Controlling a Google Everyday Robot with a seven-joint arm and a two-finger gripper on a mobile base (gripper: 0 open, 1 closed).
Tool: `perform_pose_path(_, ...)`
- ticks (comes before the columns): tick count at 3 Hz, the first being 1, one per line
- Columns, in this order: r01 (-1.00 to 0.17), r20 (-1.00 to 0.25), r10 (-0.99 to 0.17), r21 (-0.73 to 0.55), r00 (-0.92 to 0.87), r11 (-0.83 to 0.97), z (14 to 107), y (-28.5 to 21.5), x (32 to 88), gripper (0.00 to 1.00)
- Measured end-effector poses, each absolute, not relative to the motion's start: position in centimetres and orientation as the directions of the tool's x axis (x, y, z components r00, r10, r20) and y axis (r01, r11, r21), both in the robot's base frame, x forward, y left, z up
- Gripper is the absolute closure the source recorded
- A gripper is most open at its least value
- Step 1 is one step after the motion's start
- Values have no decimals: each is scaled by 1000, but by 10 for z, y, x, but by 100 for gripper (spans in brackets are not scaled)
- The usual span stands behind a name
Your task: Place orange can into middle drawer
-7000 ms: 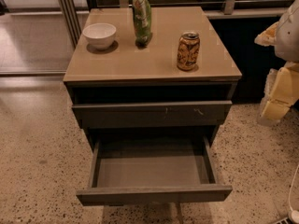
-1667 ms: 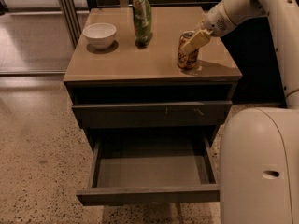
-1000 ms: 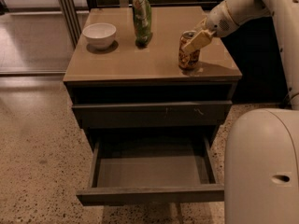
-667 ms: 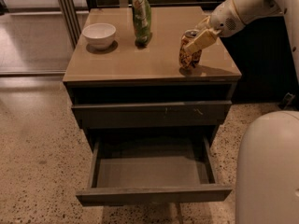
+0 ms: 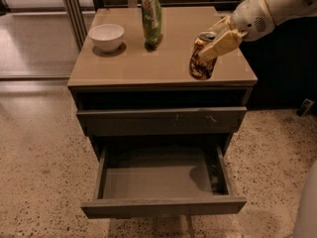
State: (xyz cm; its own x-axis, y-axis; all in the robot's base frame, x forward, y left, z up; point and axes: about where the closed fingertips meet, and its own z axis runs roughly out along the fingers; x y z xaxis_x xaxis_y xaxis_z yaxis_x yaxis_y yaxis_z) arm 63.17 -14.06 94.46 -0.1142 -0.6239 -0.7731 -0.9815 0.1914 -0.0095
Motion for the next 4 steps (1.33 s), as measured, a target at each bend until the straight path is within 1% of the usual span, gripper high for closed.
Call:
perform_pose_path(1, -985, -763, -630, 45, -140, 165, 931, -128, 610, 100)
perform_pose_path(2, -987, -746, -656, 10, -112, 157, 927, -130, 611, 100)
perform_pose_path(3, -984, -737, -675, -95, -33, 152, 940, -138, 595, 100)
perform_pose_path(4, -964, -740, -670, -211, 48, 164, 934, -152, 560, 100)
